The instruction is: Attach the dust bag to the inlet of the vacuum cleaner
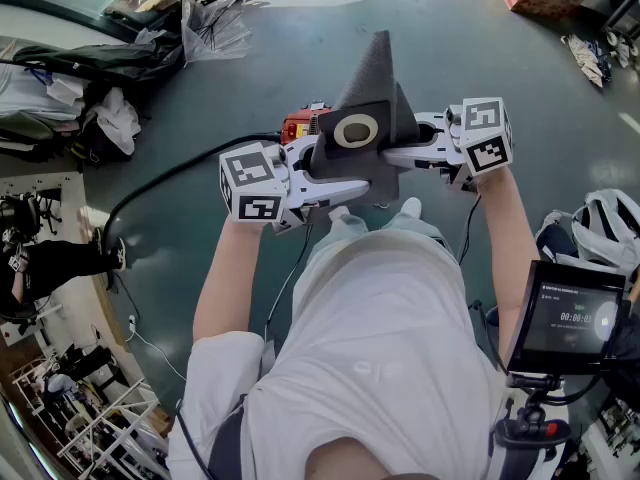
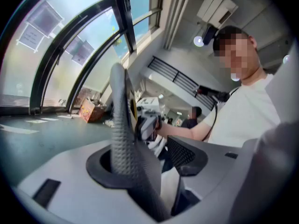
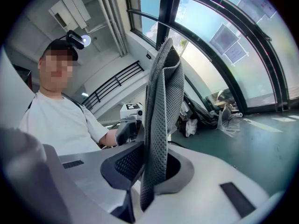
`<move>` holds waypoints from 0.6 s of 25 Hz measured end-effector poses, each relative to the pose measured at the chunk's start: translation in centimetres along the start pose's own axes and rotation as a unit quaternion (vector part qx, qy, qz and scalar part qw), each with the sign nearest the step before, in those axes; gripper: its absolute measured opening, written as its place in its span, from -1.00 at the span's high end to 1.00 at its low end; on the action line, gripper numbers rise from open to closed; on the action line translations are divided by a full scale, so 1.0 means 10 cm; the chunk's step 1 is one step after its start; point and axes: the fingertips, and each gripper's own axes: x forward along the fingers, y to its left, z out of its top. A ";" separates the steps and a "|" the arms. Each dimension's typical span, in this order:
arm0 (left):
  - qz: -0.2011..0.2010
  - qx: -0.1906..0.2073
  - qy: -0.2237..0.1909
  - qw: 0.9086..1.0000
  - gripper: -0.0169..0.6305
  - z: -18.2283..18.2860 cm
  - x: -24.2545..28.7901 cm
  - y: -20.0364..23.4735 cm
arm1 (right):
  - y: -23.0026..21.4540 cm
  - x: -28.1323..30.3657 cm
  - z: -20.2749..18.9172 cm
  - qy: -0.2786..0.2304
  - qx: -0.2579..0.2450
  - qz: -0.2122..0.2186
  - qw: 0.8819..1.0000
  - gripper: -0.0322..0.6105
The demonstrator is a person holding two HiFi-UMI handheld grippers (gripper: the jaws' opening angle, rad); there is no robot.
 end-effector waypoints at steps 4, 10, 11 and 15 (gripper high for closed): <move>0.069 0.032 0.090 0.993 0.63 -0.28 0.09 0.27 | -0.05 0.04 -0.06 0.010 0.004 -0.006 1.000 0.69; 0.016 -0.039 0.066 0.997 0.86 -0.39 0.04 0.30 | -0.05 0.08 -0.15 -0.022 -0.002 0.026 0.999 0.68; 0.011 -0.041 0.069 0.997 0.86 -0.40 0.06 0.35 | -0.10 0.07 -0.16 -0.031 -0.018 0.013 0.999 0.67; 0.014 -0.035 0.103 0.994 0.85 -0.64 0.27 0.56 | -0.34 -0.01 -0.51 -0.034 0.018 -0.016 0.999 0.66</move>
